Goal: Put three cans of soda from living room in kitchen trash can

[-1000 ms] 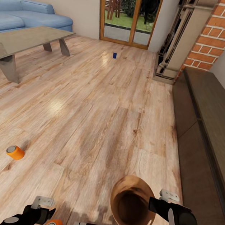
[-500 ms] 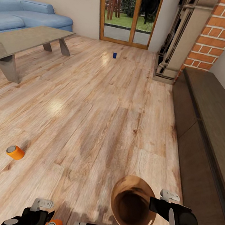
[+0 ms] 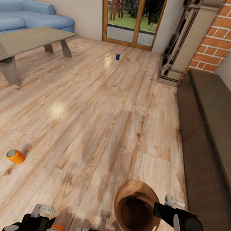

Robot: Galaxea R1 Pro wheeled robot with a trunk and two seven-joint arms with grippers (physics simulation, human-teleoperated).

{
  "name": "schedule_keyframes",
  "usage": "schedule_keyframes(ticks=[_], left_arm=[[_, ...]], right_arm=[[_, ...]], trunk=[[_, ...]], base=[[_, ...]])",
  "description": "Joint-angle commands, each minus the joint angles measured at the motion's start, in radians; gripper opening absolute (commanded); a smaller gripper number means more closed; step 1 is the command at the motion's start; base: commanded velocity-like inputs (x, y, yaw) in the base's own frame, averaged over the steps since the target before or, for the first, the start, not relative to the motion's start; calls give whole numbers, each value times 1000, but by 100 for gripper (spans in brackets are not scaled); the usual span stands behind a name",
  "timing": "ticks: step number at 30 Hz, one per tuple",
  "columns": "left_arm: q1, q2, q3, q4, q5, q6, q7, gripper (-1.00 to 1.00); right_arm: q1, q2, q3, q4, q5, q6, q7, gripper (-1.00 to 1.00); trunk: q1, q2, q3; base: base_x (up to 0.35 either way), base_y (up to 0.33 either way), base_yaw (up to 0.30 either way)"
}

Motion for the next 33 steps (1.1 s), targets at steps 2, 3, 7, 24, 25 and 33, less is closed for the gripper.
schedule_keyframes(ticks=[2, 3, 7, 24, 25, 33], left_arm=[[0, 1, -1, 0, 0, 0, -2, 100], [0, 1, -1, 0, -1, 1, -2, 100], [0, 1, -1, 0, 0, 8, -2, 100], [-1, -3, 3, 181, 5, 15, 7, 100], [-1, -3, 3, 182, 5, 14, 7, 100], [-9, -14, 5, 208, 12, 10, 7, 100]], right_arm=[[0, 0, 0, 0, -18, 1, 4, -100], [0, 0, 0, 0, -18, 1, 4, -100], [0, 0, 0, 0, -18, 1, 3, -100], [0, 8, 7, 3, -20, 1, 3, -100], [0, 8, 7, 3, -20, 1, 3, -100], [0, 5, 8, 4, -20, 1, 2, -100]], trunk=[[0, 0, 0], [0, 0, 0], [0, 0, 0], [0, 0, 0], [0, 0, 0], [0, 0, 0]], base=[[0, 0, 0], [0, 0, 0], [0, 0, 0], [0, 0, 0], [0, 0, 0], [0, 0, 0]])
